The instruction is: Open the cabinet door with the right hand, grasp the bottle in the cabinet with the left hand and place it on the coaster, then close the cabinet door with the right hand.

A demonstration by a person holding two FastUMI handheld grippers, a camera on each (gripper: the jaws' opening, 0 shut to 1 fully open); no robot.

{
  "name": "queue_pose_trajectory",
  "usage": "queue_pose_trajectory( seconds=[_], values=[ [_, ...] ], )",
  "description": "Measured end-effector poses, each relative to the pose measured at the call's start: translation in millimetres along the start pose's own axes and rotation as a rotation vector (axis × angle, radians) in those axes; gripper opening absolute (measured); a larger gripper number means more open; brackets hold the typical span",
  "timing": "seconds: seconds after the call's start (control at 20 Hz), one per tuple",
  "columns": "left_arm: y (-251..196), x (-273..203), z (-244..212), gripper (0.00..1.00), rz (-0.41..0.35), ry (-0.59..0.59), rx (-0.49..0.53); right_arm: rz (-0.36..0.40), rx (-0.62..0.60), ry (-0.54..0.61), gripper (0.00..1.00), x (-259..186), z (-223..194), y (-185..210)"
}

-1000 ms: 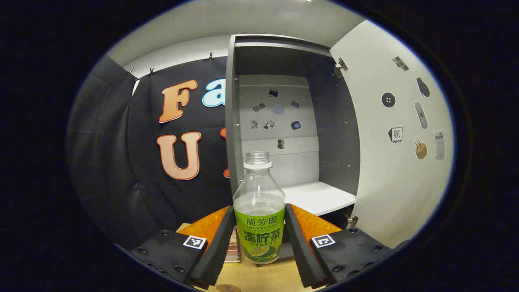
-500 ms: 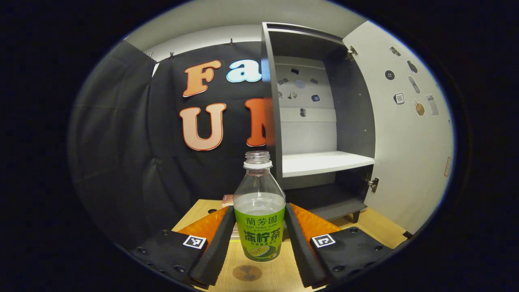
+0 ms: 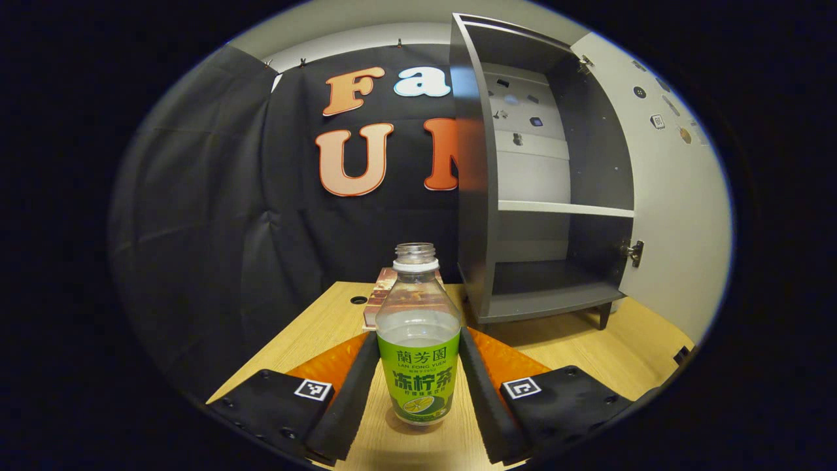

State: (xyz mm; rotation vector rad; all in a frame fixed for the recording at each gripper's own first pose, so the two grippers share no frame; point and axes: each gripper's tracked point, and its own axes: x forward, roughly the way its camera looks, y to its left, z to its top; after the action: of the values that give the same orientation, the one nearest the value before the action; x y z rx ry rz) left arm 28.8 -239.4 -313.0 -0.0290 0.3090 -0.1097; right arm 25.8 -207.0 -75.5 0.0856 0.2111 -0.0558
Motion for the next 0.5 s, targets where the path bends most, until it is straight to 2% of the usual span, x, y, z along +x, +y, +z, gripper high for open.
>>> queue_pose_trajectory(
  seconds=[0.15, 0.2, 0.25, 0.4, 0.45, 0.5],
  values=[
    [1, 16, -25, 0.80, 0.014, 0.034, -0.005, 0.003, -0.023, 0.013, 0.93, 1, -2, 4],
    [1, 21, -32, 0.81, 0.016, 0.044, -0.007, 0.003, -0.030, 0.016, 0.99, 1, -3, 6],
    [2, 24, -39, 0.80, 0.024, 0.054, -0.008, 0.006, -0.037, 0.022, 0.93, 3, -3, 7],
    [1, 30, -56, 0.81, 0.036, 0.082, -0.024, 0.001, -0.044, 0.028, 0.93, 6, -1, 8],
    [0, 30, -63, 0.81, 0.037, 0.092, -0.027, -0.003, -0.048, 0.029, 0.99, 6, -1, 6],
    [0, 30, -67, 0.81, 0.039, 0.097, -0.023, -0.008, -0.050, 0.031, 0.93, 6, 0, 5]
  ],
)
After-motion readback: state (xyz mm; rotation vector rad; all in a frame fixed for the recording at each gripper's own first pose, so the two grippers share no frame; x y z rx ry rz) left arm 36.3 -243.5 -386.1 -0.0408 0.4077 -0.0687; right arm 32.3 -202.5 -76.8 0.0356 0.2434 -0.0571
